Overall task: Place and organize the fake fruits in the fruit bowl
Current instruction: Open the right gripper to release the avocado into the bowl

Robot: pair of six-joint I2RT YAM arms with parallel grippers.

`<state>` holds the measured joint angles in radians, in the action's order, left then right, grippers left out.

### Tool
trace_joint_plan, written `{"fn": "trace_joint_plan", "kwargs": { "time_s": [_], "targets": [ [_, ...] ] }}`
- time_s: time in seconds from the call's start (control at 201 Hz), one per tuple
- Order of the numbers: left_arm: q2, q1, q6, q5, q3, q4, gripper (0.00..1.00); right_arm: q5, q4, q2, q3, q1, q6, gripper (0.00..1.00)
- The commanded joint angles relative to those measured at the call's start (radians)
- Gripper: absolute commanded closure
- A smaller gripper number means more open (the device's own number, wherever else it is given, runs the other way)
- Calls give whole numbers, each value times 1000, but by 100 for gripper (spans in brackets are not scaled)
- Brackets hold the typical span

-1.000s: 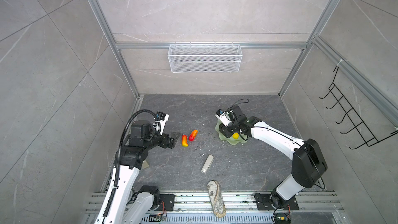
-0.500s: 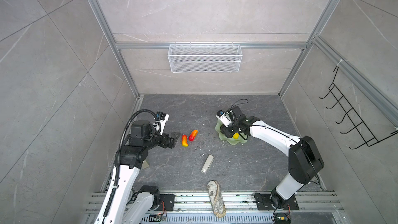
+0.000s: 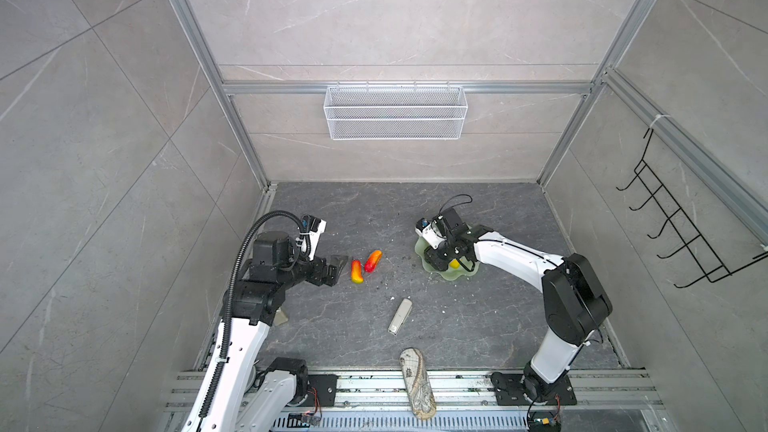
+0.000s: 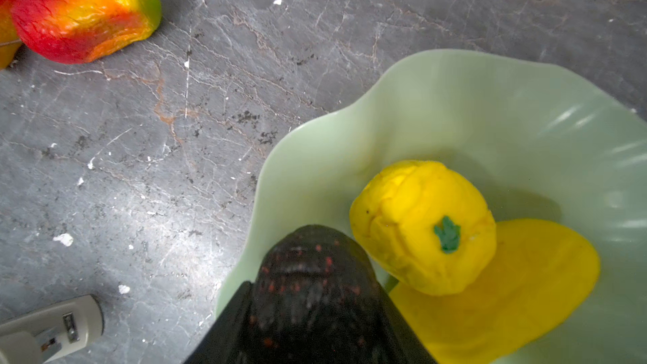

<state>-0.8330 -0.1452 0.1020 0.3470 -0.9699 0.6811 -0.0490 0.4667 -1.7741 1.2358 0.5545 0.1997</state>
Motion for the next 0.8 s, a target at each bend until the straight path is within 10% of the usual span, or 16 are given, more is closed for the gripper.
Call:
{"fn": "trace_joint_plan", "kwargs": {
  "time_s": [0.0, 0.792],
  "targets": [
    [-5, 4, 18, 26, 1, -5, 0, -3, 7, -24, 8, -4, 4, 57],
    [-6, 6, 18, 30, -1, -5, 0, 84, 36, -14, 55, -6, -11, 36]
  ]
}}
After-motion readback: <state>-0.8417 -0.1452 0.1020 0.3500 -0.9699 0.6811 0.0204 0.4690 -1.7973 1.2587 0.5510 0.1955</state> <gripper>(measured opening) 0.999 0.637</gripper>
